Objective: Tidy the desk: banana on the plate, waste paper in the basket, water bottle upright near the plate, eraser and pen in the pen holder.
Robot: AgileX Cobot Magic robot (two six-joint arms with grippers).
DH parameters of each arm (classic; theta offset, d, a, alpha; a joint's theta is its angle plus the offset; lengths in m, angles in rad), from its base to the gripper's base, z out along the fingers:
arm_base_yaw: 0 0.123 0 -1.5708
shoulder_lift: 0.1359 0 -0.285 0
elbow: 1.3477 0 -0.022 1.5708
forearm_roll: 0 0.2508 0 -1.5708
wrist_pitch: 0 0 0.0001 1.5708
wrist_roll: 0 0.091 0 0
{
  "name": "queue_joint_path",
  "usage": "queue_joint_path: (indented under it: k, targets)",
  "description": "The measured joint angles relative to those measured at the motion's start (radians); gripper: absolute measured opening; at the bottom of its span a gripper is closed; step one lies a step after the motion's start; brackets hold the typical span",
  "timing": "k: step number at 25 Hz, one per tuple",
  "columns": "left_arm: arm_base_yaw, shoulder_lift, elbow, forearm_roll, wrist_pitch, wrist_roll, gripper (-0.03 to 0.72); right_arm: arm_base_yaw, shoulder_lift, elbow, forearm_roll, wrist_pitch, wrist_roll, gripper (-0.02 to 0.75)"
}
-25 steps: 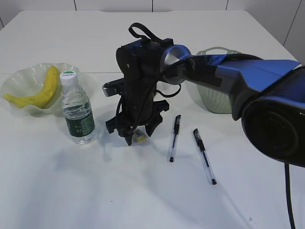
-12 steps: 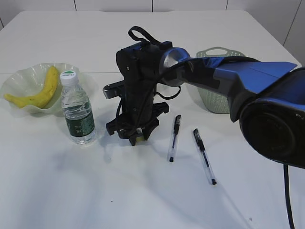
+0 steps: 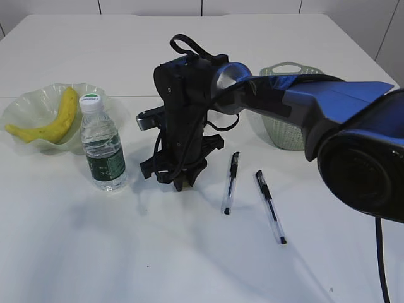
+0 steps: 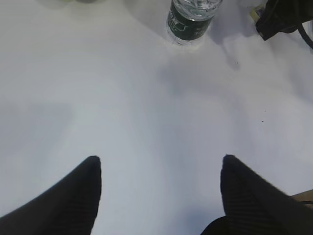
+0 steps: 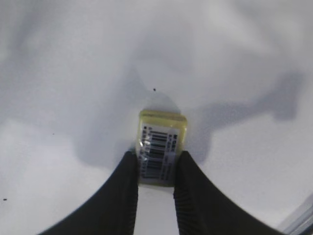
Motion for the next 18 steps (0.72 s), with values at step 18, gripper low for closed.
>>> queue_joint_path:
  k: [18]
  targets:
    - [0.0, 0.0, 0.0, 0.0, 0.007, 0.0, 0.538, 0.0, -0.131, -0.068, 0.028, 0.002, -0.031, 0.155]
